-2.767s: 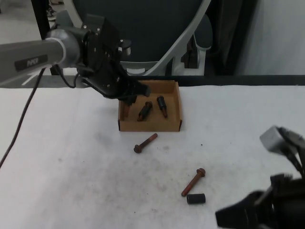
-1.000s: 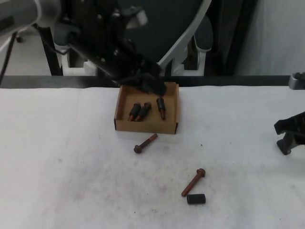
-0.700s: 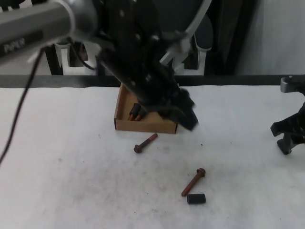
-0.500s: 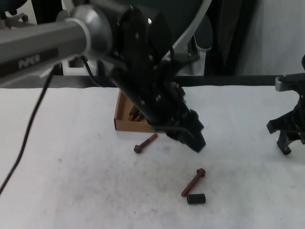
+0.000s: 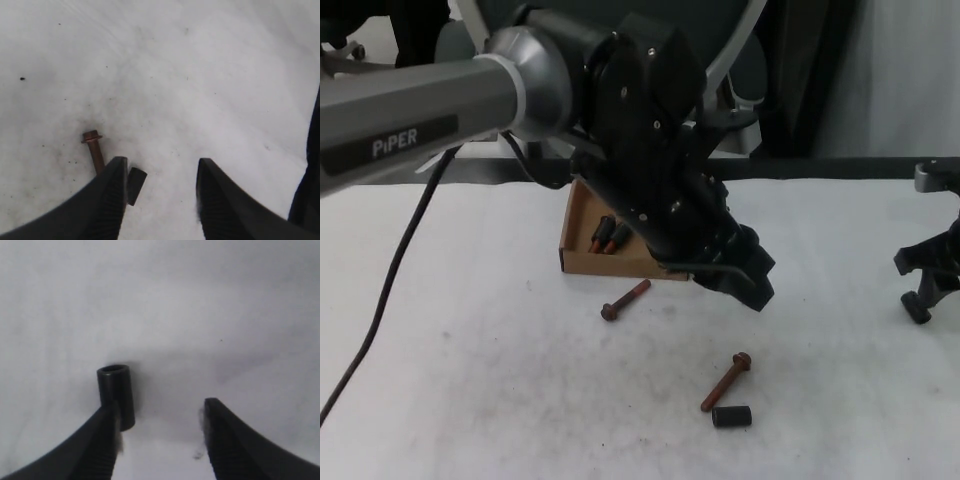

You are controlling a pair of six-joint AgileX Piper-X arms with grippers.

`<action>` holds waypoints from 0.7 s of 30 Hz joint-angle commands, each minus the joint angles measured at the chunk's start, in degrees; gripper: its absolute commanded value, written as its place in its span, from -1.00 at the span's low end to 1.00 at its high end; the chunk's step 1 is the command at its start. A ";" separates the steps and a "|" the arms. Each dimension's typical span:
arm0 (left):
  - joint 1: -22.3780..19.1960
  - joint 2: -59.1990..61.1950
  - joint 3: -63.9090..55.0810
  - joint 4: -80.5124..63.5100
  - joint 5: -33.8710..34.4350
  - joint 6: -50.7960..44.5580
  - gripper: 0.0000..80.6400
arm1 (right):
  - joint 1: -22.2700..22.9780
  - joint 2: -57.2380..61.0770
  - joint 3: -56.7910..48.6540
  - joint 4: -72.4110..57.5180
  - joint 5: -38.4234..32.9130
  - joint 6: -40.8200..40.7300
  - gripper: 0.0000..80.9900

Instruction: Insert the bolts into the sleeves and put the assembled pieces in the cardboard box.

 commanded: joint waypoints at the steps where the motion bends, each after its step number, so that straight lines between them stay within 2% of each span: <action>1: -0.20 -0.51 0.02 -0.86 -0.91 -0.34 0.03 | -0.04 0.48 -0.39 -0.80 -2.64 -0.52 0.19; 16: -0.20 5.67 0.02 -1.56 -0.73 -0.79 0.03 | 0.02 2.56 -0.39 -2.65 -4.94 -0.42 0.19; 21: -0.20 7.57 0.02 -2.64 -0.84 -4.11 0.03 | 0.06 4.71 -0.39 -2.87 -6.71 -0.29 0.19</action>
